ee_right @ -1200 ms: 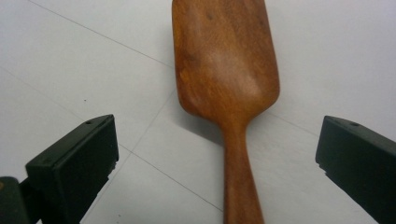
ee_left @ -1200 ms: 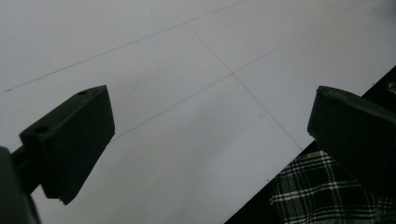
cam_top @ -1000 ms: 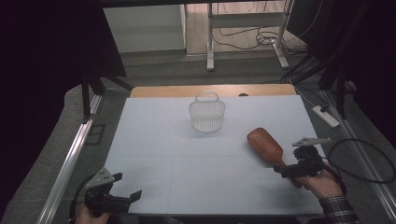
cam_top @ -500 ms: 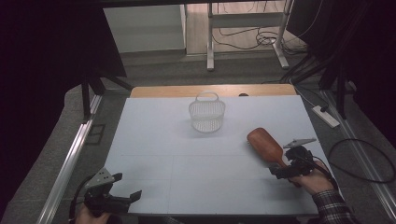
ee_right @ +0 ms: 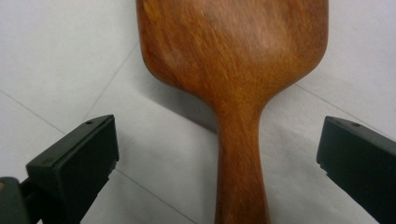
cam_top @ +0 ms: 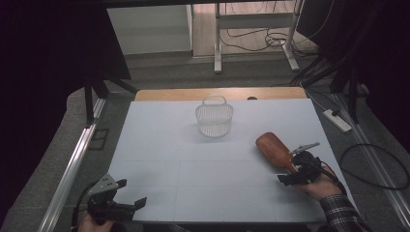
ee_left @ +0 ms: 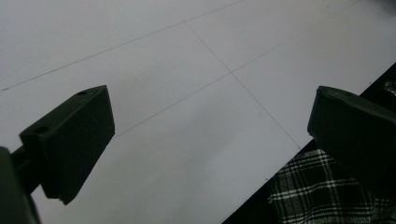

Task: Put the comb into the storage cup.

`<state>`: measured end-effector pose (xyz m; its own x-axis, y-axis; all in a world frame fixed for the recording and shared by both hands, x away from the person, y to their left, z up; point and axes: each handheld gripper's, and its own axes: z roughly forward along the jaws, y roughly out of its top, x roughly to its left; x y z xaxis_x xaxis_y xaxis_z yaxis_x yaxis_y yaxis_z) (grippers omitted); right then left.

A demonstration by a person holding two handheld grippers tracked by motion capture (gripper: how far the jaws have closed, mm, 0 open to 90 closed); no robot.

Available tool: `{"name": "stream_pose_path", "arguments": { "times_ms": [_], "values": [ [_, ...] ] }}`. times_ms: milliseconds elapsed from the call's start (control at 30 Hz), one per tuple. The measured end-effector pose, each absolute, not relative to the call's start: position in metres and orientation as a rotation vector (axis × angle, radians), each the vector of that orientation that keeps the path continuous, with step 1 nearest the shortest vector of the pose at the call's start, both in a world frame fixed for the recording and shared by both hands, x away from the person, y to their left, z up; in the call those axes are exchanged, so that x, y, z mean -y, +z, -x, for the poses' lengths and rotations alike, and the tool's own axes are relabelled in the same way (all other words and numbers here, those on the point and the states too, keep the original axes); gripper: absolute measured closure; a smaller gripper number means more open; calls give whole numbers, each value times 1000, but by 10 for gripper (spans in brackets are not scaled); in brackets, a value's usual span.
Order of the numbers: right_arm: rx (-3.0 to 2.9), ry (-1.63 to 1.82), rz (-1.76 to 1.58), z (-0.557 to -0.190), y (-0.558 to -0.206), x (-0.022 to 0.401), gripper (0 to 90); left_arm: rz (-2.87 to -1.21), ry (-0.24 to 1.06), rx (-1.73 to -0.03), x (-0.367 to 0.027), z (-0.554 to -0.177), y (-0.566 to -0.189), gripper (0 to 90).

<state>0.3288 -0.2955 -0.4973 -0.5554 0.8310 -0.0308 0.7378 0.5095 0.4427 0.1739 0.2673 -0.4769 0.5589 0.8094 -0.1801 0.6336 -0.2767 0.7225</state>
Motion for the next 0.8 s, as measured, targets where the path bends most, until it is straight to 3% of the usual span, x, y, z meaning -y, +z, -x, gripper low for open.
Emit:
{"name": "stream_pose_path", "arguments": {
  "times_ms": [67, 133, 367, 467, 600, 733, 800],
  "values": [
    [-2512, 537, -1338, -330, -499, 295, 6, -2009, 284, -1157, -267, -174, -477, 14],
    [-2498, 521, -1338, -330, -498, 296, 73, -2008, 285, -1157, -267, -174, -477, 14],
    [-2499, 580, -1347, -330, -493, 302, 386, -2010, 284, -1157, -267, -174, -477, 14],
    [-2507, 582, -1344, -331, -492, 303, 475, -2012, 285, -1156, -267, -174, -477, 14],
    [-2513, 586, -1348, -332, -492, 302, 539, -2013, 284, -1157, -267, -174, -477, 14],
    [-2519, 572, -1350, -334, -493, 301, 681, -2015, 286, -1157, -267, -174, -477, 14],
    [-2517, 568, -1348, -334, -493, 301, 693, -2015, 286, -1156, -267, -174, -477, 15]
  ]
}}
